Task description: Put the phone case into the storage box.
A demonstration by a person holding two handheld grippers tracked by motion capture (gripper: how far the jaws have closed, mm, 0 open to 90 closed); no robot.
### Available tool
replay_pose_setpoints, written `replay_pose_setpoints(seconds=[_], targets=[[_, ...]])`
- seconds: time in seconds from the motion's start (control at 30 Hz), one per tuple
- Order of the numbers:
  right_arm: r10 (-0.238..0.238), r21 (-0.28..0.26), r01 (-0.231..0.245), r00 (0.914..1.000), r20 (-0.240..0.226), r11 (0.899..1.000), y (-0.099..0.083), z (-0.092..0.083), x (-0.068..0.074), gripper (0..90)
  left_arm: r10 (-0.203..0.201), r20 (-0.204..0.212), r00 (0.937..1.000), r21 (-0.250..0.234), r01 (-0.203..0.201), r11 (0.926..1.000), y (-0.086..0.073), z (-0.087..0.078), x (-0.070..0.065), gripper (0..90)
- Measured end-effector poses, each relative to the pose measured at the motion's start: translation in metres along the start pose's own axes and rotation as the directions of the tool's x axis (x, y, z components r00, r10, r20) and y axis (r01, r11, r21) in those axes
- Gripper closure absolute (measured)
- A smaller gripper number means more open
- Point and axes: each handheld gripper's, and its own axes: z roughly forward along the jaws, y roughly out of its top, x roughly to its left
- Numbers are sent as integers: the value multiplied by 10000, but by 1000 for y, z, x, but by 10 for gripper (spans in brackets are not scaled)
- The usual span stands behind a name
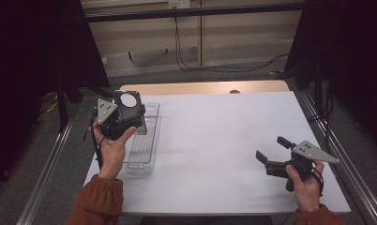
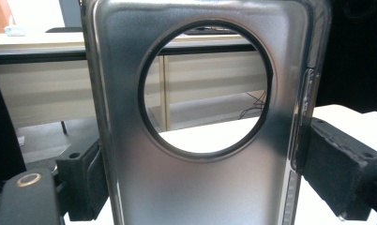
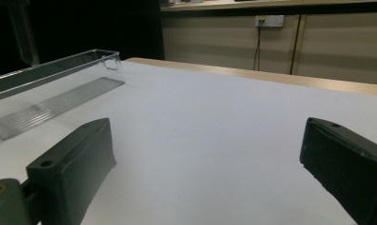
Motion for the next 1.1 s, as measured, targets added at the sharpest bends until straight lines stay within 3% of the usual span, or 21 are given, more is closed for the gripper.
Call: replay_pose_setpoints(seconds=[0.23, 0.37, 0.43, 0.6, 0.63, 0.77, 0.9, 0.93, 1.0, 1.07, 1.1], targets=[[20, -37, -19, 9998, 175, 10000, -6, -8, -4, 27, -257, -237, 9994, 97, 259, 9996, -1, 12, 6, 129], [44, -99, -43, 9999, 126, 9999, -7, -11, -3, 25, -151, -391, 9991, 273, 162, 9995, -3, 22, 7, 129], [22, -100, -21, 9999, 99, 9999, -8, -10, -4, 24, -347, -321, 9989, 236, 354, 9991, -3, 29, 8, 129], [65, -47, -65, 10000, 69, 10000, -11, -9, -4, 24, -173, -579, 9982, 321, 192, 9993, -4, 41, 7, 129], [17, -78, -16, 10000, 69, 10000, -10, -9, -4, 24, -320, -520, 9981, 178, 330, 9993, -5, 44, 7, 129], [8, -57, -7, 9999, 146, 10000, -11, -9, -3, 25, -71, -586, 9983, 288, 88, 9995, -6, 52, 6, 129], [-1, -106, 2, 9999, 132, 9999, -11, -8, -3, 24, -276, -608, 9978, 271, 292, 9992, -8, 61, 6, 129], [-39, -98, 40, 9999, 124, 9999, -12, -7, -3, 24, -247, -666, 9975, 297, 267, 9992, -8, 64, 5, 129], [-55, -104, 56, 9999, 117, 9999, -12, -7, -3, 25, 186, -790, 9967, 352, -159, 9993, -10, 69, 3, 128], [-59, -113, 61, 9999, 112, 9999, -12, -7, -3, 24, -383, -438, 9983, 264, 395, 9989, -12, 75, 3, 128], [-54, -125, 55, 9999, 95, 9999, -12, -7, -3, 24, -345, -495, 9982, 288, 359, 9989, -12, 77, 3, 128]])
